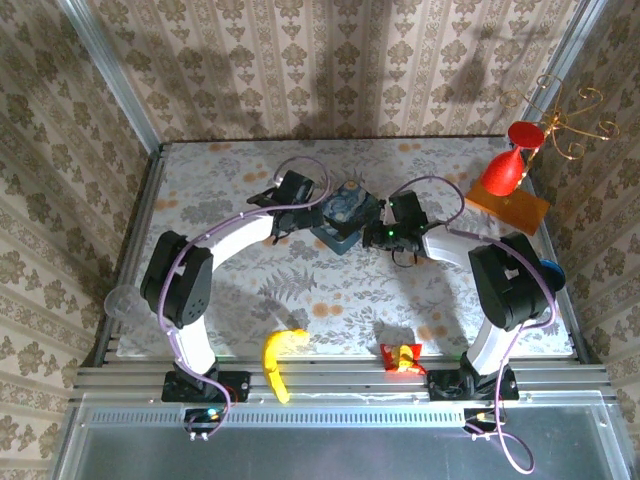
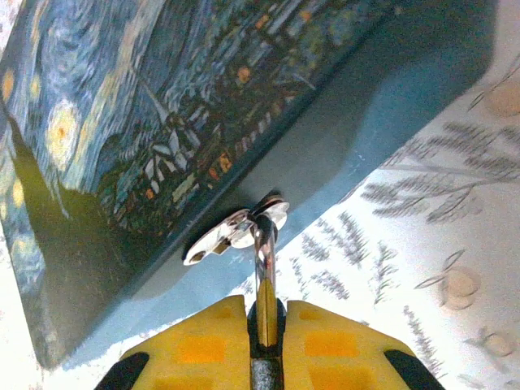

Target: Unlock the padlock with the key

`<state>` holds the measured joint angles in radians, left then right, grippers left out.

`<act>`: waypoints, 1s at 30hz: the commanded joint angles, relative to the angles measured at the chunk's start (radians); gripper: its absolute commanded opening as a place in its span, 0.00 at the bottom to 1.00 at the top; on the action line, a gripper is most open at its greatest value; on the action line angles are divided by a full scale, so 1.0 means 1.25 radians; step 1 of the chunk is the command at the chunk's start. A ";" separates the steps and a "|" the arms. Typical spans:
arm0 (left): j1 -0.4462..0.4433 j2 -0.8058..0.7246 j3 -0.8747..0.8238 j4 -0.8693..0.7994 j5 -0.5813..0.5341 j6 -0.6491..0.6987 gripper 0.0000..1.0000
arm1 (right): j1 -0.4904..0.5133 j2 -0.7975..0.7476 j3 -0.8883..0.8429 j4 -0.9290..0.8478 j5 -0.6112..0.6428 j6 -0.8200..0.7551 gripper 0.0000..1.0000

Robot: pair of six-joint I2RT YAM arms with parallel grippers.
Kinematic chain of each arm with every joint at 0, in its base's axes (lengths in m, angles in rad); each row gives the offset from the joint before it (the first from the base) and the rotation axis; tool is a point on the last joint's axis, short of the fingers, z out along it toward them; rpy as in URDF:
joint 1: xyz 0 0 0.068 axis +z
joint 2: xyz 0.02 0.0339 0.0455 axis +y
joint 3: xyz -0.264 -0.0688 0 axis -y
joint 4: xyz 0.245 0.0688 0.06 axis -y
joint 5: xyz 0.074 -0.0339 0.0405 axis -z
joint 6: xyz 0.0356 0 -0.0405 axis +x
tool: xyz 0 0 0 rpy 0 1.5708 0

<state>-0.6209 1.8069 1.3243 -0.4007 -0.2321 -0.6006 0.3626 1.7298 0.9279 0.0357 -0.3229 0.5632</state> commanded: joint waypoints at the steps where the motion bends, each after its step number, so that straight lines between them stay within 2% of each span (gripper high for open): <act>1: -0.020 -0.017 0.061 -0.031 -0.035 0.052 1.00 | 0.026 -0.043 -0.029 0.067 -0.024 0.053 0.00; 9: -0.084 0.121 0.154 -0.087 -0.058 0.131 1.00 | 0.042 -0.074 -0.107 0.129 -0.048 0.103 0.00; 17: -0.100 0.175 0.160 -0.152 -0.069 0.168 1.00 | 0.039 -0.077 -0.142 0.131 -0.035 0.103 0.00; 21: -0.101 0.187 0.153 -0.187 -0.096 0.169 1.00 | 0.031 -0.078 -0.153 0.137 -0.025 0.112 0.11; 30: -0.093 0.184 0.120 -0.186 -0.099 0.156 1.00 | 0.003 -0.092 -0.168 0.136 -0.007 0.125 0.14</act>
<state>-0.7521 1.9881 1.5299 -0.4797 -0.3180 -0.4332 0.3843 1.6547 0.7418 0.2062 -0.3553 0.7105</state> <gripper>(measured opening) 0.999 0.131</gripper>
